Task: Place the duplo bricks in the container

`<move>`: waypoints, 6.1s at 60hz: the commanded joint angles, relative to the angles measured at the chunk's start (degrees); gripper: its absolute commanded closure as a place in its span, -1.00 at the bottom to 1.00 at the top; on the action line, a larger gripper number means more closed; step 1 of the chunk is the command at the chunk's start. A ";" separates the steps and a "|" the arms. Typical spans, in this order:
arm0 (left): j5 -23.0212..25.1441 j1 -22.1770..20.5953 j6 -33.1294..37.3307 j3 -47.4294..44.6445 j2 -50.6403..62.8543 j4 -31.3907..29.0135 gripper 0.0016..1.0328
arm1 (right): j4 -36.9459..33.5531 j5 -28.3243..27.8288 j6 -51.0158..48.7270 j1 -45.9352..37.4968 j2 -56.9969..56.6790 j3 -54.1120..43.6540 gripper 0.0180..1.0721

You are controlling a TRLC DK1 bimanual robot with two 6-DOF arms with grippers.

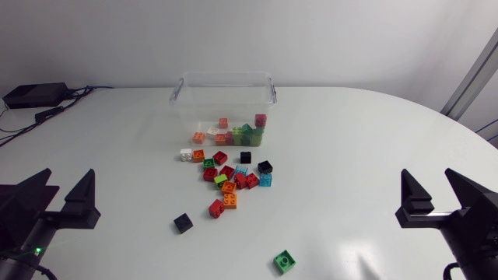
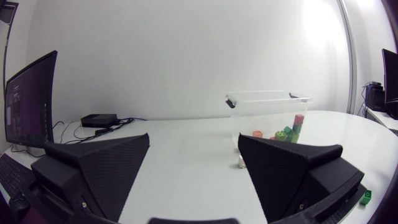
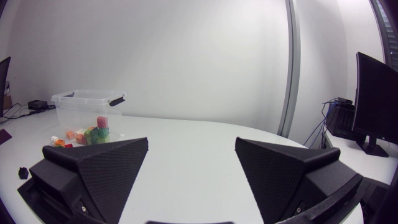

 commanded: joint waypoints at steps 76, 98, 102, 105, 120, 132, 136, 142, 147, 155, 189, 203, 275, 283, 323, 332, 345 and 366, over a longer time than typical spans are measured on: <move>-2.11 -17.16 3.83 40.05 61.42 -28.60 -0.86 | -5.88 1.83 0.70 7.84 34.38 22.27 -0.90; -0.18 -26.83 15.00 43.13 78.12 -36.60 -0.68 | -31.28 -3.71 -6.77 14.51 50.28 37.92 -0.90; 2.64 -26.83 16.31 44.27 79.70 -37.91 -0.56 | -34.71 -3.80 -7.21 15.92 53.36 39.94 -0.90; 4.39 -26.74 17.28 44.80 80.50 -38.09 -0.51 | -35.94 -4.06 -7.21 17.33 55.21 40.73 -0.90; 4.92 -26.74 19.92 45.68 87.09 -37.65 -0.48 | -36.90 -5.20 -6.16 26.12 60.48 40.47 -0.90; 5.01 -27.89 20.53 46.12 90.16 -35.72 -0.48 | -36.03 -2.65 -6.07 32.97 65.93 39.94 -0.90; 5.01 -27.97 20.71 46.55 91.31 -35.01 -0.48 | -35.67 -1.69 -6.25 34.47 67.86 39.76 -0.90; 5.01 -28.24 20.88 47.08 92.80 -34.05 -0.39 | -34.97 -1.42 -6.42 36.05 70.32 39.50 -0.89; 5.19 -28.32 21.24 47.35 94.03 -33.08 -0.27 | -33.56 -1.42 -6.25 37.81 71.82 38.97 -0.84; 5.80 -28.24 22.20 47.35 94.65 -32.99 -0.14 | -32.42 -1.60 -6.16 39.65 74.10 38.53 -0.80; 10.46 -25.78 24.84 47.87 94.47 -33.08 0.29 | -31.81 -5.91 -3.87 50.29 82.72 39.24 -0.78; 13.27 -22.96 24.84 49.37 89.02 -33.17 0.29 | -30.58 -5.99 -3.70 51.78 86.85 39.41 -0.73; 20.74 -11.01 10.07 82.85 96.93 -22.36 0.29 | -33.56 -8.98 -9.41 38.77 84.47 53.39 0.29; 20.83 -12.06 8.49 87.07 100.89 -21.39 0.29 | -33.13 -9.42 -9.58 37.89 84.65 56.20 0.28; 19.25 -10.66 5.24 97.53 111.26 -16.65 -0.92 | -30.22 -9.86 -9.58 34.03 88.87 71.76 0.28; 19.34 -7.67 9.28 92.43 105.54 -20.42 -0.92 | -28.38 -9.60 -8.97 32.97 90.71 75.98 0.28; 21.97 -0.99 18.51 79.78 94.21 -23.15 -0.92 | -24.51 -7.84 -7.39 32.18 96.16 83.36 0.28; 26.02 4.37 27.12 65.89 90.69 -22.71 -0.92 | -17.92 -5.29 -6.16 32.44 103.63 91.09 0.28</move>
